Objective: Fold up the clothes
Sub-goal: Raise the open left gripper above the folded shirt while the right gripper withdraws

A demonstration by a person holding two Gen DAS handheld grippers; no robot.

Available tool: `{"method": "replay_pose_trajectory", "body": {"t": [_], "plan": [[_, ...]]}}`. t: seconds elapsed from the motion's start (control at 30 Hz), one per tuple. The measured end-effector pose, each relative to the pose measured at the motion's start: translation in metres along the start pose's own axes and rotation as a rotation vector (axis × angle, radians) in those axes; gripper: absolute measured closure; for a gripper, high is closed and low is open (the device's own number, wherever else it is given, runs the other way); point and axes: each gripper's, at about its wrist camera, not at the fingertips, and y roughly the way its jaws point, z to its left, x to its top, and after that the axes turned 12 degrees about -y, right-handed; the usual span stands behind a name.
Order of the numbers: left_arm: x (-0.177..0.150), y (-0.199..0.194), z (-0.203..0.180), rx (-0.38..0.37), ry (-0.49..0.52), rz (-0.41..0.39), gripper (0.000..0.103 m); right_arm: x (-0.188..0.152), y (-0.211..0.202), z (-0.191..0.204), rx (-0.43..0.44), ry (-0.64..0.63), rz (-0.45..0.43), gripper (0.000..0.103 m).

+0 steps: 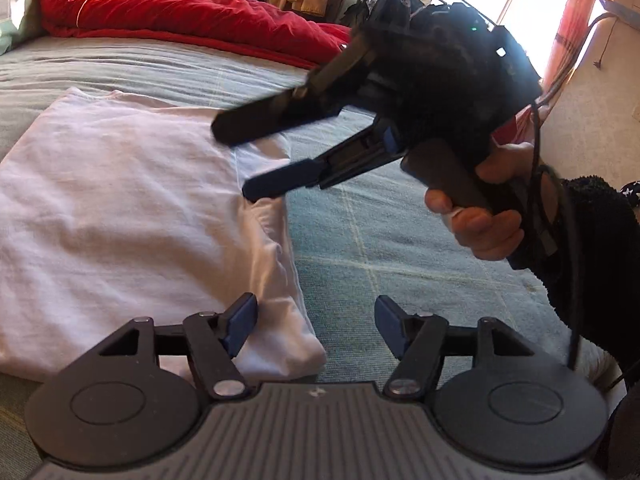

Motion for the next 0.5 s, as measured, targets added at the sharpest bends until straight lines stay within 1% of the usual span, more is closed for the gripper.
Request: {"method": "replay_pose_trajectory", "body": {"t": [0.03,0.07,0.13,0.2,0.27,0.33,0.37,0.4,0.5], "plan": [[-0.001,-0.003,0.000,0.004,0.005,0.002,0.038,-0.005,0.002,-0.004,-0.012,-0.004,0.008,0.021],[0.000,-0.009,0.000,0.015,0.005,-0.005,0.038,-0.005,-0.003,-0.004,-0.007,-0.010,-0.004,0.021],[0.002,-0.023,0.004,0.062,0.018,-0.040,0.037,-0.003,-0.015,0.000,0.001,-0.019,-0.031,0.020],[0.009,-0.040,0.016,0.131,0.014,-0.109,0.035,0.002,-0.026,0.010,-0.020,-0.065,-0.074,0.020],[0.017,-0.052,0.032,0.201,-0.015,-0.183,0.034,0.006,-0.030,0.020,-0.051,-0.121,-0.101,0.020],[0.025,-0.057,0.050,0.253,-0.050,-0.235,0.034,0.003,-0.025,0.031,-0.121,-0.208,-0.102,0.021],[0.028,-0.058,0.059,0.275,-0.070,-0.247,0.034,-0.001,-0.020,0.037,-0.159,-0.258,-0.092,0.026],[0.030,-0.054,0.069,0.300,-0.098,-0.236,0.034,-0.006,-0.014,0.043,-0.193,-0.312,-0.074,0.028],[0.036,-0.044,0.095,0.369,-0.175,-0.203,0.035,-0.023,0.004,0.057,-0.290,-0.478,-0.004,0.028]]}}
